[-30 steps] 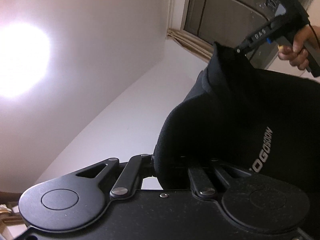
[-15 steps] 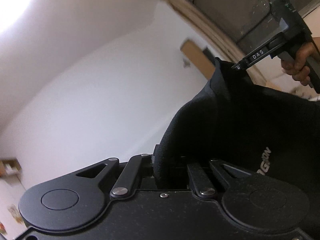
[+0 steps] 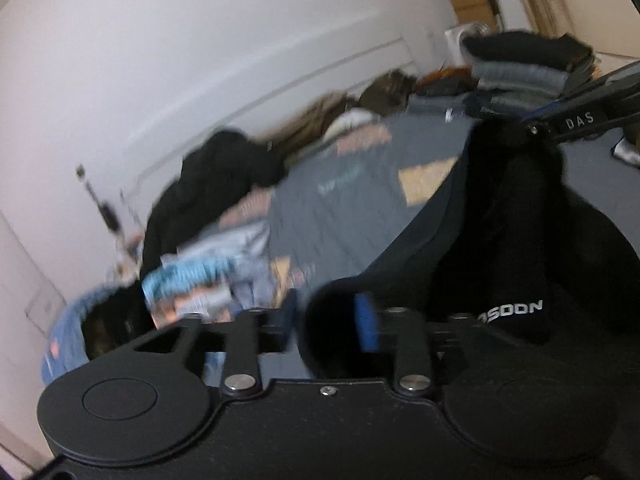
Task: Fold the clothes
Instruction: 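Lay the sweatshirt flat on the bed, printed front up, with both grippers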
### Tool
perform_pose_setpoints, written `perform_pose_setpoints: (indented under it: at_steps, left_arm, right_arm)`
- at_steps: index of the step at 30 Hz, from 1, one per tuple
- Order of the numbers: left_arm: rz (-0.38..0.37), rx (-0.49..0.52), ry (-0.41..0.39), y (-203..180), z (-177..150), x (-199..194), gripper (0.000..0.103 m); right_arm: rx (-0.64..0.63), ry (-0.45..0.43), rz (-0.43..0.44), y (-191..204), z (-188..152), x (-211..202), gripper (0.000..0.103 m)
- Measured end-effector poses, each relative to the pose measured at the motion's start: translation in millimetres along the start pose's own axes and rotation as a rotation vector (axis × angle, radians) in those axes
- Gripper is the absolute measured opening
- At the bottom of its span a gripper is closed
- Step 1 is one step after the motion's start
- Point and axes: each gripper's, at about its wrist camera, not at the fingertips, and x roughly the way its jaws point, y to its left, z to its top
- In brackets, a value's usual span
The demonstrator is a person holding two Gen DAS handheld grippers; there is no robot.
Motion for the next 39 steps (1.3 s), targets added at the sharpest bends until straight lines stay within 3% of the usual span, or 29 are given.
perform_pose_setpoints:
  at_steps: [3,8,16,24,28,36,39]
  left_arm:
    - [-0.018,-0.024,0.032,7,-39,0,0.061]
    - [-0.067,-0.063,0.054,29,-104,-58,0.061]
    - [-0.143,-0.263,0.15,29,-188,-127,0.063]
    - [-0.164,-0.376,0.219,-17,-220,-150,0.063]
    - [-0.191,-0.437,0.263,-34,-227,-142,0.063]
    - [-0.158,-0.429,0.387,-53,-247,-119,0.062]
    - [-0.168,-0.443,0.41,-48,-252,-115,0.041]
  right_arm:
    - [-0.013,0.026,0.016,-5,-17,-11,0.03]
    - [-0.029,0.063,0.043,-13,-42,-33,0.04]
    - [0.051,0.112,0.142,-2,-116,-143,0.05]
    - [0.043,0.196,0.165,53,-186,-215,0.054]
    - [0.07,0.224,0.175,69,-203,-231,0.055]
    - [0.141,0.223,0.18,79,-212,-251,0.055]
    - [0.14,0.215,0.187,84,-210,-255,0.055]
